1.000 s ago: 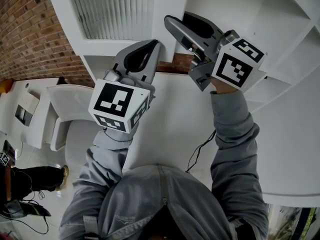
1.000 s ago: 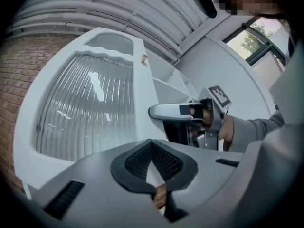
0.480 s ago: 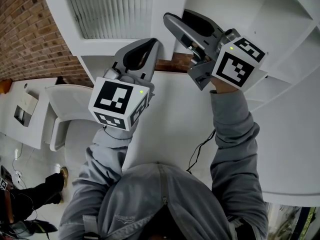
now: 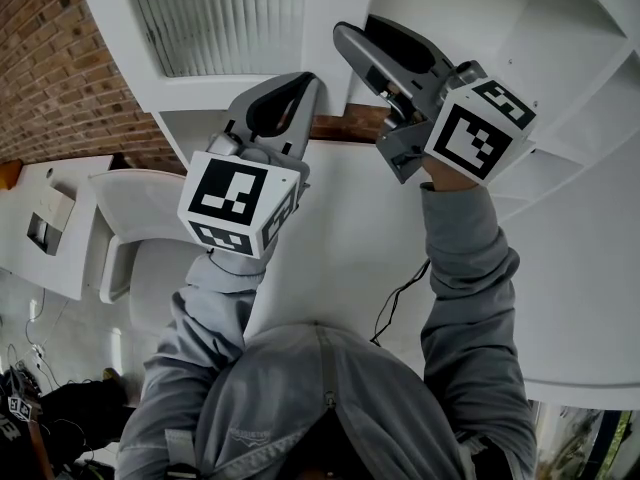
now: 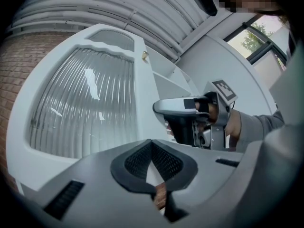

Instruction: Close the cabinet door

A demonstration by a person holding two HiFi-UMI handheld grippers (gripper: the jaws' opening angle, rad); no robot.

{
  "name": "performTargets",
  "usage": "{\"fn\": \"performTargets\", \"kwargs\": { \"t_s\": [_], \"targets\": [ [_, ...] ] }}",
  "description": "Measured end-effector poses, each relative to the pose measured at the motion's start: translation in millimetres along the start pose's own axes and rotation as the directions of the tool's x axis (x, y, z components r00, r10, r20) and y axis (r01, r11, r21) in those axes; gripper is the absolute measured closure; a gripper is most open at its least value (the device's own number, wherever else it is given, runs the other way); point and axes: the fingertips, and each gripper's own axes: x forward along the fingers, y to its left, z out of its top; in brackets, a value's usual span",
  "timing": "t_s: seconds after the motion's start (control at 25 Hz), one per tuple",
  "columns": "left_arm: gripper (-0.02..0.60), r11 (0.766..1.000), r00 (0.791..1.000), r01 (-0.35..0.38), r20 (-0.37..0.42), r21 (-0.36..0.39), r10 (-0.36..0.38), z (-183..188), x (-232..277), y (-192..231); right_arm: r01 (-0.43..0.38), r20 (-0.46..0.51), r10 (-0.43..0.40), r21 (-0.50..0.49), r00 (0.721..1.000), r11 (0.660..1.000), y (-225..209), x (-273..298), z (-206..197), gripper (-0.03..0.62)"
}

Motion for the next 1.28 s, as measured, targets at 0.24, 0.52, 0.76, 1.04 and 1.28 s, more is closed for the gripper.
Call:
{"fn": "performTargets", "kwargs": {
  "t_s": [0.24, 0.52, 0.76, 1.04, 1.28],
  "targets": [
    [0.578, 1.0, 1.0, 0.002, -0.002, -0.008, -0.002, -2, 3, 9, 0.051, -0.008, -0.051, -0.009, 0.999, 0.999, -11, -5, -3, 0.459],
    [0.578, 1.0, 1.0, 0.002, 0.002, -0.012, -0.002, -5, 8, 14, 0.081, -0.016, -0.081, -0.008, 0.997, 0.997, -21, -6, -10, 0.457],
    [0.579, 1.0, 1.0, 0.008, 0.005, -0.011, -0.007, -6, 11, 13, 0.085, -0.01, -0.085, 0.004, 0.996, 0.996, -25, -7, -12, 0.457],
    [0.579, 1.0, 1.0, 0.014, 0.017, -0.013, -0.014, -6, 10, 12, 0.082, -0.002, -0.082, -0.01, 0.997, 0.997, -27, -8, -12, 0.444],
    [0.579, 1.0, 1.0, 0.018, 0.02, -0.015, -0.018, -5, 12, 11, 0.124, 0.004, -0.124, -0.04, 0.992, 0.991, -27, -11, -10, 0.439]
  ]
}}
